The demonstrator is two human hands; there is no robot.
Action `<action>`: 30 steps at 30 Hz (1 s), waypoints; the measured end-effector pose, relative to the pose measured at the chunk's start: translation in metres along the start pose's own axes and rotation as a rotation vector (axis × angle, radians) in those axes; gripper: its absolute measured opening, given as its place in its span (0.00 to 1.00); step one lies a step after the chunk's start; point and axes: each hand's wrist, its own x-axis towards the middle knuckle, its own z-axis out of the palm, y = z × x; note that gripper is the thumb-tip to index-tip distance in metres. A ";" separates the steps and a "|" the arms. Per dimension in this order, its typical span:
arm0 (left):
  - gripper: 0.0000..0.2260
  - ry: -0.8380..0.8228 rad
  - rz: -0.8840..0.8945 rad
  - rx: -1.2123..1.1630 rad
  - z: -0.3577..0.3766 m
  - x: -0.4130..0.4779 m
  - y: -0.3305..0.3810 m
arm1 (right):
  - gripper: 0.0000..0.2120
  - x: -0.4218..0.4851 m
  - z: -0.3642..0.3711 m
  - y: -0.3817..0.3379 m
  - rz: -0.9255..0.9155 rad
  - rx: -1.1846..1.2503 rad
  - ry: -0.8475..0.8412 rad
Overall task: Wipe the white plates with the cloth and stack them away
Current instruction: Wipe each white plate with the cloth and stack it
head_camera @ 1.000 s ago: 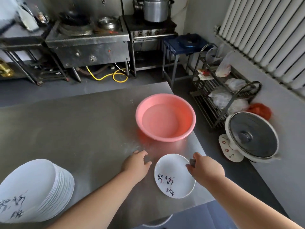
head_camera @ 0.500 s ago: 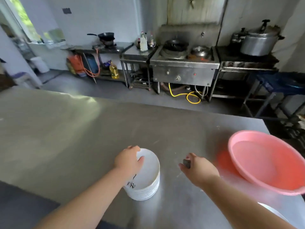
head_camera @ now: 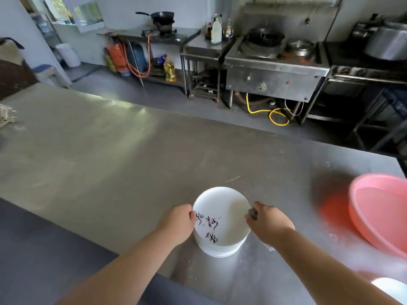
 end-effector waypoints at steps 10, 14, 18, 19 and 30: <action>0.17 0.112 0.090 -0.171 -0.012 -0.002 0.048 | 0.10 -0.041 -0.023 0.038 0.076 0.397 0.013; 0.12 0.023 0.163 -0.237 0.007 -0.019 0.100 | 0.09 -0.076 -0.039 0.082 0.152 0.506 0.047; 0.09 -0.126 0.191 -0.346 0.052 -0.046 0.141 | 0.10 -0.107 -0.038 0.132 0.261 0.514 0.116; 0.09 -0.158 0.199 -0.348 0.066 -0.052 0.149 | 0.10 -0.113 -0.035 0.145 0.293 0.506 0.133; 0.25 -0.391 0.088 -0.292 0.208 -0.071 0.146 | 0.10 -0.136 0.077 0.233 0.508 0.365 0.031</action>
